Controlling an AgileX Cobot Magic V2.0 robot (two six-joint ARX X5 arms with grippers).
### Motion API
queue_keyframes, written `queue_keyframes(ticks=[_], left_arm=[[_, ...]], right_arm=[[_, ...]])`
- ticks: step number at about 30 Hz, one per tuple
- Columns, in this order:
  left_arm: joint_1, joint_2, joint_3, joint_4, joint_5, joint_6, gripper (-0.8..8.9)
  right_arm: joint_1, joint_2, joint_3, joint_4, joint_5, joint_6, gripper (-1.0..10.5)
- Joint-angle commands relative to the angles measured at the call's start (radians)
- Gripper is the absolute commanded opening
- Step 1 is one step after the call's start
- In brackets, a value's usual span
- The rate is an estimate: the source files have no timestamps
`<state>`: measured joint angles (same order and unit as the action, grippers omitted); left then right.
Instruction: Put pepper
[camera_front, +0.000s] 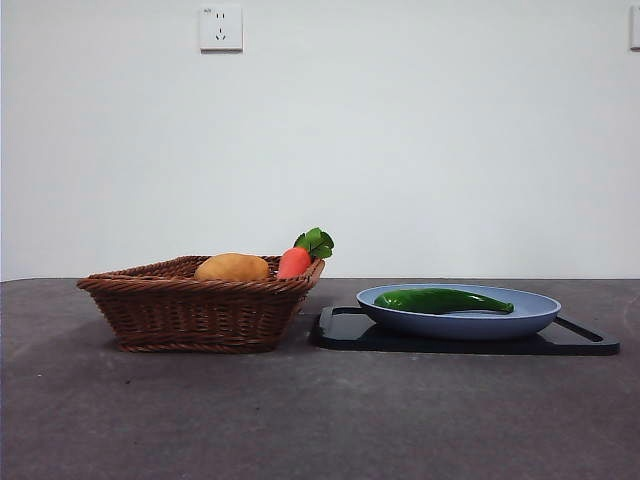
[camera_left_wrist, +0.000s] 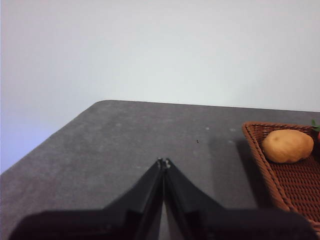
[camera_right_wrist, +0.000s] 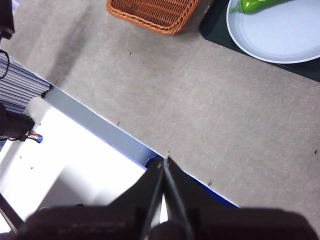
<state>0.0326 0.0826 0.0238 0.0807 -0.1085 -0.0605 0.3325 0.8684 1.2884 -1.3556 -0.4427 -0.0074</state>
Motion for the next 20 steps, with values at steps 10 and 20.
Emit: queue_keyframes(ticks=[10, 20], left_arm=[[0.003, -0.081, -0.013, -0.216, 0.005, -0.026, 0.08], [0.003, -0.081, -0.013, -0.269, 0.034, -0.044, 0.08]], right_arm=[[0.003, 0.006, 0.018, -0.014, 0.0, 0.006, 0.1], [0.003, 0.006, 0.018, -0.014, 0.0, 0.006, 0.1]])
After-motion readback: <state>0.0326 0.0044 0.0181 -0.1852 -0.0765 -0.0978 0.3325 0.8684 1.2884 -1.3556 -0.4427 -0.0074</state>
